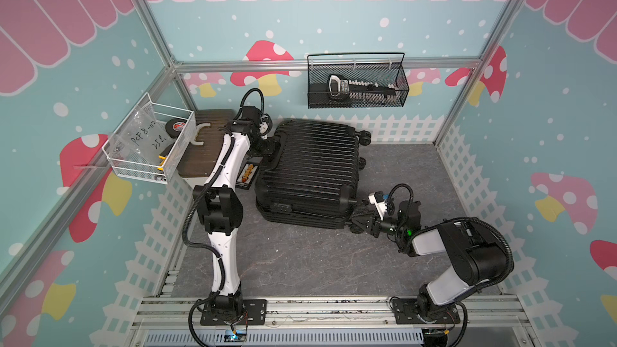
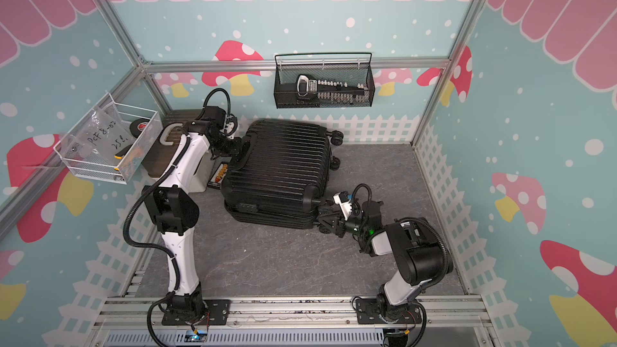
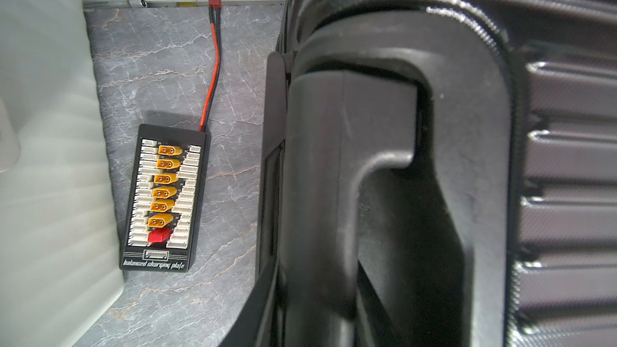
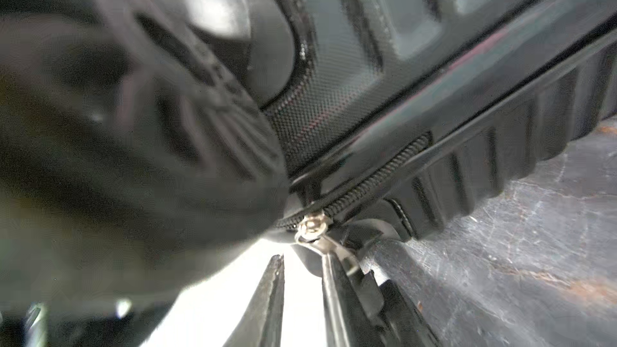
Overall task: Close the suitcase zippers
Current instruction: Zip the zipper on the suitcase.
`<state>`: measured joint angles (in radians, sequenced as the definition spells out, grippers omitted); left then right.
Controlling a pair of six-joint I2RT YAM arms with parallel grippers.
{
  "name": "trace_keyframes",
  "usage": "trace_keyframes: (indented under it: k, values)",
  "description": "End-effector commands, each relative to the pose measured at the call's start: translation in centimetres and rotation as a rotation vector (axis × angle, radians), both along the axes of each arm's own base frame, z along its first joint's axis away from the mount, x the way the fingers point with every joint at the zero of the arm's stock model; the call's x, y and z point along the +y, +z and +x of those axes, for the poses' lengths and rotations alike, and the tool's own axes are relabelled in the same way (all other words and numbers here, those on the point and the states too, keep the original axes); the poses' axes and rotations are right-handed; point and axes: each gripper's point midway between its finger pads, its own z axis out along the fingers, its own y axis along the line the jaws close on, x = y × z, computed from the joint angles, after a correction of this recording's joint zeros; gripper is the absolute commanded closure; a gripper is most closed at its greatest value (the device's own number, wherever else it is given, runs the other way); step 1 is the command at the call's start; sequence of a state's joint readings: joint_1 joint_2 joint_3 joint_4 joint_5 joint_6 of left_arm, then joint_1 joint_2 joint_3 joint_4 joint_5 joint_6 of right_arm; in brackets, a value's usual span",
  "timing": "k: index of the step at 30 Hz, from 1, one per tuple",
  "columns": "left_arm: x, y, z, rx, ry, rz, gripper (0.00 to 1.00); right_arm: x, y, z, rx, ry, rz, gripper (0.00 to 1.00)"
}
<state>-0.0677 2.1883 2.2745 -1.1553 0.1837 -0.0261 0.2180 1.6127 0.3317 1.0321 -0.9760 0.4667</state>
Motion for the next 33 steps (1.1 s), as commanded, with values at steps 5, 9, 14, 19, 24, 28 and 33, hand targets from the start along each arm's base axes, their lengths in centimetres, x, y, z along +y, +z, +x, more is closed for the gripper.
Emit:
trace_keyframes:
  k: [5, 9, 14, 19, 24, 28, 33]
  values:
    - [-0.1, -1.0, -0.3, 0.061, 0.075, -0.055, 1.0, -0.2, 0.1, 1.0, -0.061, -0.058, -0.026, 0.68]
    - [-0.1, -0.9, -0.3, 0.058, 0.072, -0.055, 1.0, -0.1, 0.2, 1.2, -0.105, -0.075, -0.051, 0.61]
    - [-0.1, -1.1, -0.3, 0.062, 0.077, -0.056, 1.0, 0.5, -0.3, 1.5, -0.137, -0.101, -0.085, 0.59]
    - [0.0, -1.0, -0.3, 0.06, 0.078, -0.058, 1.0, 0.5, -0.7, 1.7, -0.164, -0.135, -0.1, 0.63]
    - [0.1, -1.1, -0.3, 0.063, 0.082, -0.062, 1.0, 0.7, -0.5, 1.7, -0.201, -0.14, -0.097, 0.75]
    - [0.0, -1.0, -0.3, 0.062, 0.081, -0.065, 1.0, 0.7, -0.5, 1.5, -0.214, -0.139, -0.095, 0.89]
    - [0.1, -0.3, -0.5, 0.047, 0.083, -0.061, 1.0, 0.4, -0.6, 1.1, -0.214, -0.155, -0.098, 1.0]
